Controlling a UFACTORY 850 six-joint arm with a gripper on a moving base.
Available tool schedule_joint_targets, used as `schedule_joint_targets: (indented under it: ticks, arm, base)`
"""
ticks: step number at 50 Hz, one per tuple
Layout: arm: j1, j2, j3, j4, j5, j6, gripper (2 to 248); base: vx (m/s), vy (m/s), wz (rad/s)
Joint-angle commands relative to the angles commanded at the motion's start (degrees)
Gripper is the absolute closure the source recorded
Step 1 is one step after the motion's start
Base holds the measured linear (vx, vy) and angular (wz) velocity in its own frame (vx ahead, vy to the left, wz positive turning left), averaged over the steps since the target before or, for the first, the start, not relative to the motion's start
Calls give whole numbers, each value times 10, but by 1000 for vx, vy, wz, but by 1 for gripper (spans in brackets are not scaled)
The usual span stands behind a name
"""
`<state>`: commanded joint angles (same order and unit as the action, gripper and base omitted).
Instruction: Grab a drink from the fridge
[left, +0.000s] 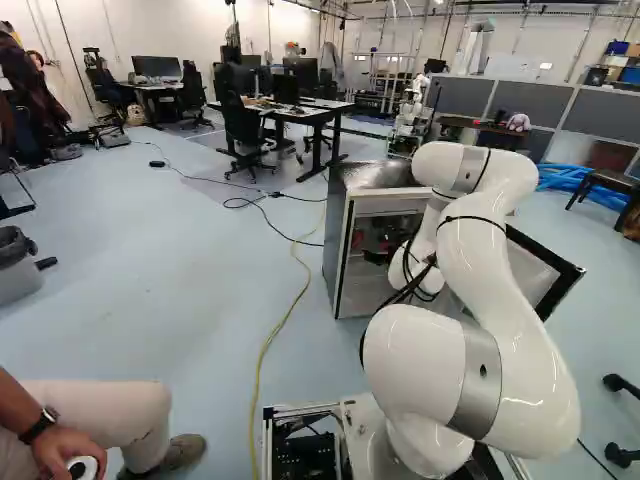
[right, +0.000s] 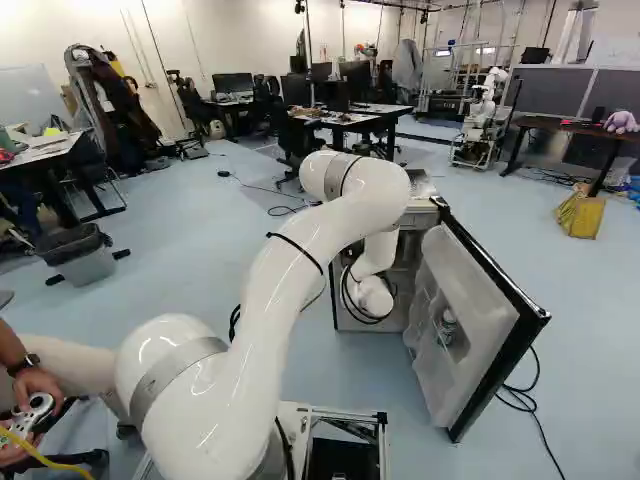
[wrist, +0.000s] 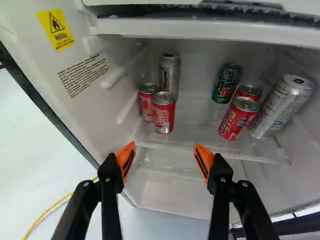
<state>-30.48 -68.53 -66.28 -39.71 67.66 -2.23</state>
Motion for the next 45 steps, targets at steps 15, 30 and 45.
schedule_joint_targets:
  ticks: [15, 30, 45]
  arm:
    - [13, -11, -23, 0, -1, 0, 77]
    - [26, -25, -51, 0, -1, 0, 77]
    - [38, -40, -81, 0, -1, 0, 77]
  base:
    - [0, 0, 0]
    - [0, 0, 0]
    - [0, 0, 0]
